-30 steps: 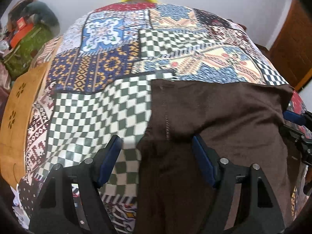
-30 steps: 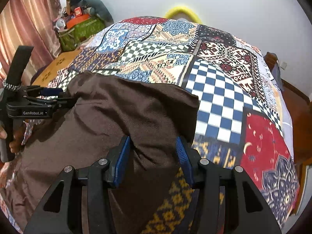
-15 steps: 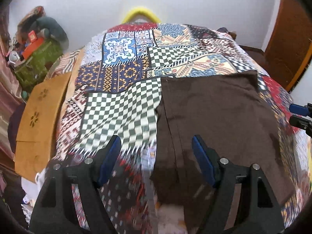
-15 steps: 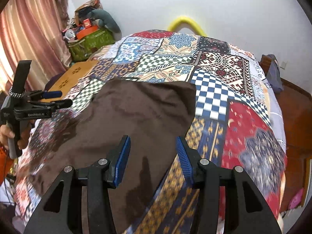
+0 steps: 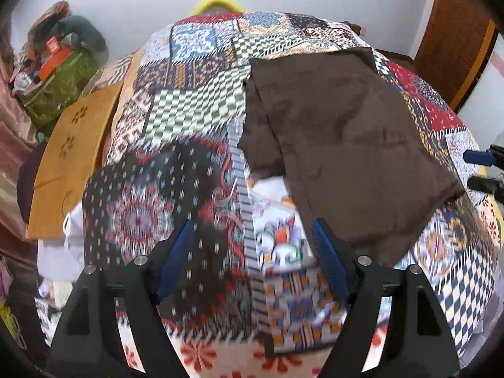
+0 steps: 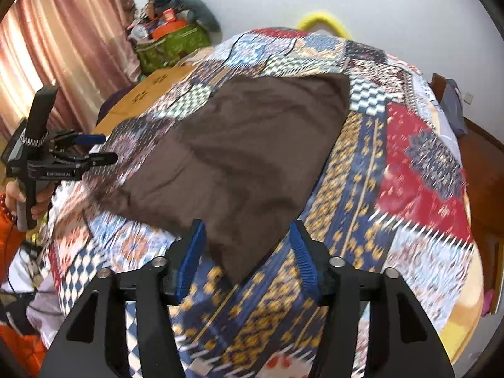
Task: Fold small clothes
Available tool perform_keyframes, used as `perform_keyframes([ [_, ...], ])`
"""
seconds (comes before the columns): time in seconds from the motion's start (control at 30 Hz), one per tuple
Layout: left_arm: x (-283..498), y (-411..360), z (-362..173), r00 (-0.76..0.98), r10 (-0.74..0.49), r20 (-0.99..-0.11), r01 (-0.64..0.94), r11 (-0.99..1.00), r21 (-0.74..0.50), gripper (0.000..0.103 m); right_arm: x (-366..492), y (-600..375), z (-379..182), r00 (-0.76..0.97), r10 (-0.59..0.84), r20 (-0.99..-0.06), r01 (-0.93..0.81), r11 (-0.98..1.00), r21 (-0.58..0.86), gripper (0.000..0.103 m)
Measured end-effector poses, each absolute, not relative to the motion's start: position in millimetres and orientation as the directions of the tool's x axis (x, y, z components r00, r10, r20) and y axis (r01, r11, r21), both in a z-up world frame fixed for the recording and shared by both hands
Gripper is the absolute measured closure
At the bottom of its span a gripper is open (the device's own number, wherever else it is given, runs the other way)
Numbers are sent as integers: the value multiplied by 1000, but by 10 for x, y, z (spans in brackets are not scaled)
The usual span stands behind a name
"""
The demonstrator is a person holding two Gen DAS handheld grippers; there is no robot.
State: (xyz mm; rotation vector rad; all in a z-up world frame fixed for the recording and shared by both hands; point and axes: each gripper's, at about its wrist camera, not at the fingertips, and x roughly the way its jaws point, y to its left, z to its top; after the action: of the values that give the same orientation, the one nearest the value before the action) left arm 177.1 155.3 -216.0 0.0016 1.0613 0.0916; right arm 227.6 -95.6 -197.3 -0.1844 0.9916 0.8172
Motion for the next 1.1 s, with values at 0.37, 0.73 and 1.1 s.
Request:
perform_keyframes([
  [0.37,1448,1334,-2130,490,59,-869,-39,998,46,24,2308,-661,-2348,238,497,-835,-746,644,170,50],
  [0.73,1564,940,-2383,501,73,-862,87,987,134,3,2374,-698,-2276,233,515,-825,-717,664,212,94],
  [1.1,2302,1092,-2527,526,113,-843,137,967,215,3,2399,-731,-2199,221,527,-821,-732,646,217,95],
])
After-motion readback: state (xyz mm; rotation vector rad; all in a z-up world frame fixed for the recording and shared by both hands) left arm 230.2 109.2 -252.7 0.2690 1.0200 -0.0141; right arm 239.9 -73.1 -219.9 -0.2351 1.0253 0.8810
